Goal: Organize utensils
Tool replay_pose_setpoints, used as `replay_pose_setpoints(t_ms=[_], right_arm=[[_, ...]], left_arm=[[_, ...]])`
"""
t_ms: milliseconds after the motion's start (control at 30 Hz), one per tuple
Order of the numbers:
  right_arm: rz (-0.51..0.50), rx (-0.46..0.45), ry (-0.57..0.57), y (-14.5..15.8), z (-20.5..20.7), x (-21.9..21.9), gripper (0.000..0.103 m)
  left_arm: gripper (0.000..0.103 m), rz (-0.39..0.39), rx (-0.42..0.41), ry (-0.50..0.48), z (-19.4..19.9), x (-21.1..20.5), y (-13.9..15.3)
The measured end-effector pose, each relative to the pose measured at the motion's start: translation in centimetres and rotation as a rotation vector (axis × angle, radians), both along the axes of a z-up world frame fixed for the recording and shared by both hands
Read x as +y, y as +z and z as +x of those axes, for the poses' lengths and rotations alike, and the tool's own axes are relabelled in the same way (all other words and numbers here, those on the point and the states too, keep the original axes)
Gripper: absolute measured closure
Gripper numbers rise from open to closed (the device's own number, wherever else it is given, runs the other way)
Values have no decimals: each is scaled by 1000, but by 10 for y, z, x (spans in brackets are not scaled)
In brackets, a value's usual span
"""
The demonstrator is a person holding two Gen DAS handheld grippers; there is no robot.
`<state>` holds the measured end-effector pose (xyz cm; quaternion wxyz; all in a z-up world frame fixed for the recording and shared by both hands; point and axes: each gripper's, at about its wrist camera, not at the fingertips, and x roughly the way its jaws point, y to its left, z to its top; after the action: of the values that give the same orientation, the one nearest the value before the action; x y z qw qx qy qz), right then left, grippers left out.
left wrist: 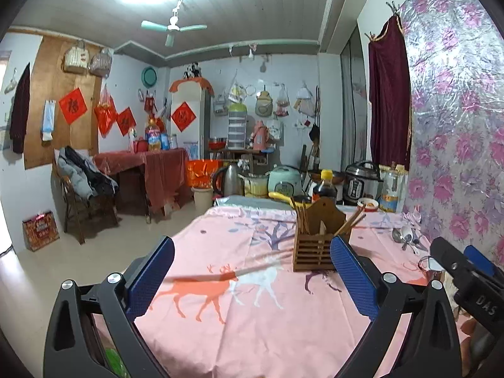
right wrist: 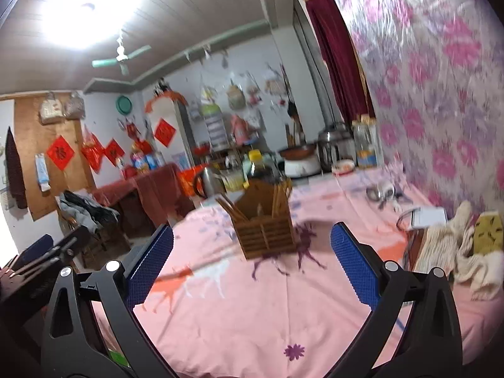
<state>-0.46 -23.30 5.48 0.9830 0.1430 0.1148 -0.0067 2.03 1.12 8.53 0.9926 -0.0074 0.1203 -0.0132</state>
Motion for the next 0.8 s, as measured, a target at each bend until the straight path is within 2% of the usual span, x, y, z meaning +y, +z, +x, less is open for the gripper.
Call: replay_pose_setpoints(t_ms=[200, 433, 800], right_arm=[[-44, 3, -8, 0, 4, 5, 7], [-89, -3, 12, 2, -1, 14, 7], [-82, 11, 10, -2, -1, 5, 7]], left_arm=[[6, -5, 40, 4, 13, 4, -9], [6, 4, 45, -13, 14, 3, -10], [6, 1, 80, -43, 19, 0, -20]])
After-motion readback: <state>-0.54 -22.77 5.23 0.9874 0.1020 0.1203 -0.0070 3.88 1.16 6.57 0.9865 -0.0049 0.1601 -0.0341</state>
